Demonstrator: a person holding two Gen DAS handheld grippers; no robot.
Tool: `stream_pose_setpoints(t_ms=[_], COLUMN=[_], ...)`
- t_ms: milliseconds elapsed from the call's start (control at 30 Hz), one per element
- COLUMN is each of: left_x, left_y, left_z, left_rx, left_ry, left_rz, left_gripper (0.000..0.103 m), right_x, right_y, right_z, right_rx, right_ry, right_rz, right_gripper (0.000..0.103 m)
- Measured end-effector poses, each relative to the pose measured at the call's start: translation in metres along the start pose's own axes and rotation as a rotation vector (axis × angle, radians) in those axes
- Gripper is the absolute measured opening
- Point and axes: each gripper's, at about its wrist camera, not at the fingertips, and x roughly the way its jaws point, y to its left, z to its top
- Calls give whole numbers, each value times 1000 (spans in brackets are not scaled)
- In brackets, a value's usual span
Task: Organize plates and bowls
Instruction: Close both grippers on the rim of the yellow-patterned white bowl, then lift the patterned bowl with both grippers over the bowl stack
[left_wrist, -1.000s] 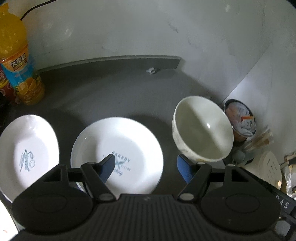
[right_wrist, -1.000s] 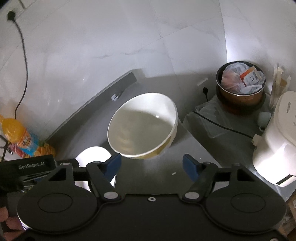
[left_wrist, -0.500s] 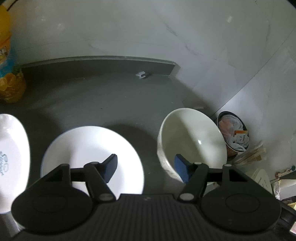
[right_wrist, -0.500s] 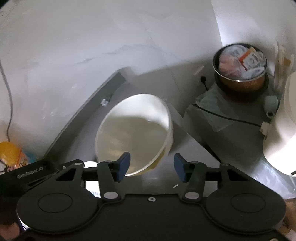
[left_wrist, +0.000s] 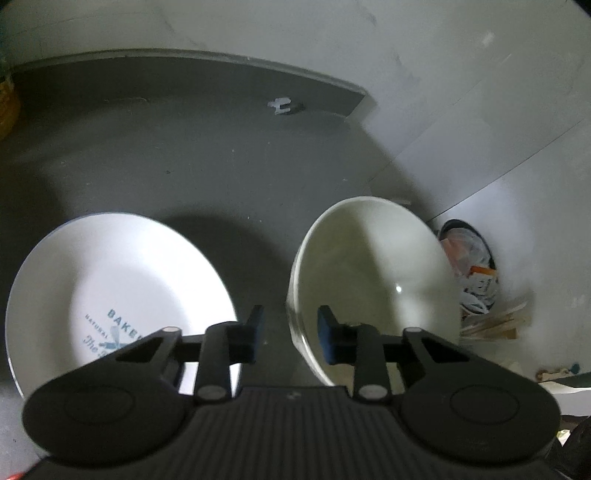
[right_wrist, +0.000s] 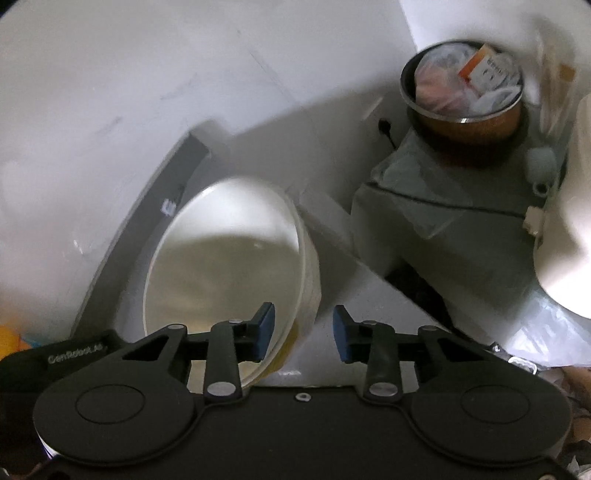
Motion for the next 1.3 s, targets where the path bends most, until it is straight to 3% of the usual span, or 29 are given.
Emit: stream_pose_setpoints(t_ms=[100,167,667,1300], left_x=[10,10,-48,-122], left_y=[1,1,-5,33], left_z=[2,4,-15,-46], left_rx=[-37,-48,90,157], left_ry=[45,57,13,-19], left_rz=[-12,-15,-46,-118], left_gripper=[13,10,9,9], right_x=[6,4,-59,-127], right_y=[1,6,9,35], right_z=[0,-1,-33,-104], right_rx=[-11,-30,20,47], right_ry=[4,6,-98,-196], right_rz=[17,-6,-9,-14], right_gripper=[26,24,23,22])
